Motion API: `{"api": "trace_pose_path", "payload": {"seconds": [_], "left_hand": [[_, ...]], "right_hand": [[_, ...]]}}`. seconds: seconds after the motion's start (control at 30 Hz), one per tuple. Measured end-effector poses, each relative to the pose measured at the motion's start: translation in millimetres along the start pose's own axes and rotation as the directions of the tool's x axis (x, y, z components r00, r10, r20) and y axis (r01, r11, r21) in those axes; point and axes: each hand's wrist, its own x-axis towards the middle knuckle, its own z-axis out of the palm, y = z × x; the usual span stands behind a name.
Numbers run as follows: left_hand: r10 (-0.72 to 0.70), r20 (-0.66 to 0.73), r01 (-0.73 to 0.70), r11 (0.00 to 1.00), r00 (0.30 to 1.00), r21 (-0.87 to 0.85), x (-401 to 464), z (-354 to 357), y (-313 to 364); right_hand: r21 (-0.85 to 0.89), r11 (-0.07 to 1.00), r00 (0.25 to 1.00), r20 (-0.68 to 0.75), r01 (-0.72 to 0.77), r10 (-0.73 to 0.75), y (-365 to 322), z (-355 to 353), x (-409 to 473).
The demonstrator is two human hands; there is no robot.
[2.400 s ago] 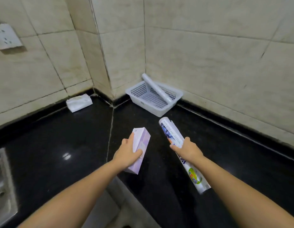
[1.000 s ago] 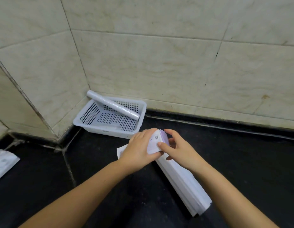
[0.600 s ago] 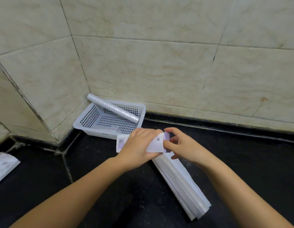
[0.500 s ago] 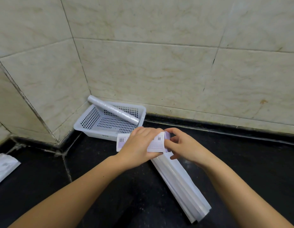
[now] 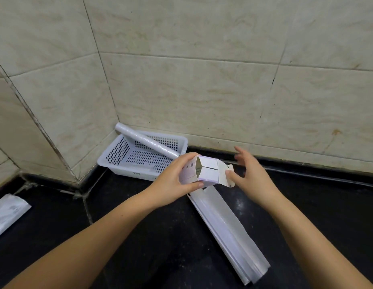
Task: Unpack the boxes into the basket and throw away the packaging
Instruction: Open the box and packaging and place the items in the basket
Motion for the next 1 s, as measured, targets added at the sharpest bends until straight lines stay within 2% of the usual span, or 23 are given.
{"api": "trace_pose_path", "payload": {"seconds": [0.07,0.13,0.3,0.37,0.43,0.53,0.67,0.73,0.77,0.83,0.9,0.93,1.0], "left_hand": [[0.000,0.000,0.000,1.000,1.000,0.017,-0.3,0.0,0.0],[0.004,0.009,-0.005,0.999,1.000,0.034,-0.2,1.0,0.1],[0.026,0.046,-0.031,0.994,0.999,0.108,-2.4,2.1,3.4],[0.018,0.055,-0.025,0.992,0.998,0.122,-4.3,1.5,4.4],[0.019,0.055,-0.025,0.993,0.998,0.117,-5.4,1.0,6.3],[0.030,0.053,-0.036,0.993,0.998,0.116,-5.8,0.8,8.4],[0.039,0.081,-0.054,0.981,0.996,0.188,-8.4,1.3,8.3],[0.068,0.083,-0.086,0.965,0.994,0.247,-9.0,4.4,5.9],[0.076,0.069,-0.091,0.963,0.995,0.255,-8.7,5.9,3.9],[0.067,0.011,-0.068,0.971,0.998,0.229,-6.8,7.0,-0.1],[0.053,-0.060,-0.040,0.977,0.997,0.211,-4.0,6.8,-2.9],[0.053,-0.089,-0.033,0.977,0.995,0.210,-2.7,6.8,-3.3],[0.059,-0.131,-0.030,0.977,0.990,0.213,-0.7,8.0,-2.5]], "right_hand": [[-0.241,0.941,0.965,-0.053,0.236,-0.256,-9.8,-1.9,-3.3],[-0.357,0.856,0.918,0.012,0.374,-0.396,-22.6,-2.3,-4.4],[-0.366,0.834,0.910,0.202,0.414,-0.363,-36.5,-5.1,-3.9],[-0.371,0.814,0.893,0.233,0.447,-0.385,-37.1,-5.9,-5.0],[-0.398,0.781,0.876,0.202,0.481,-0.437,-38.7,-4.3,-5.8],[-0.247,0.871,0.906,0.123,0.424,-0.406,-44.6,-10.9,-6.4],[0.033,0.972,0.958,0.163,0.235,-0.237,-47.5,-24.6,2.4],[0.092,0.983,0.968,0.185,0.157,-0.171,-46.3,-23.9,3.1],[0.042,0.986,0.974,0.157,0.161,-0.166,-44.7,-21.5,1.7],[-0.214,0.933,0.951,-0.048,0.290,-0.307,-41.8,-14.8,-5.2],[-0.403,0.817,0.817,-0.234,0.412,-0.528,-42.6,-7.3,-16.7],[-0.441,0.774,0.765,-0.251,0.455,-0.593,-43.6,-3.7,-22.1],[-0.452,0.730,0.747,-0.186,0.512,-0.638,-43.3,5.5,-30.3]]}}
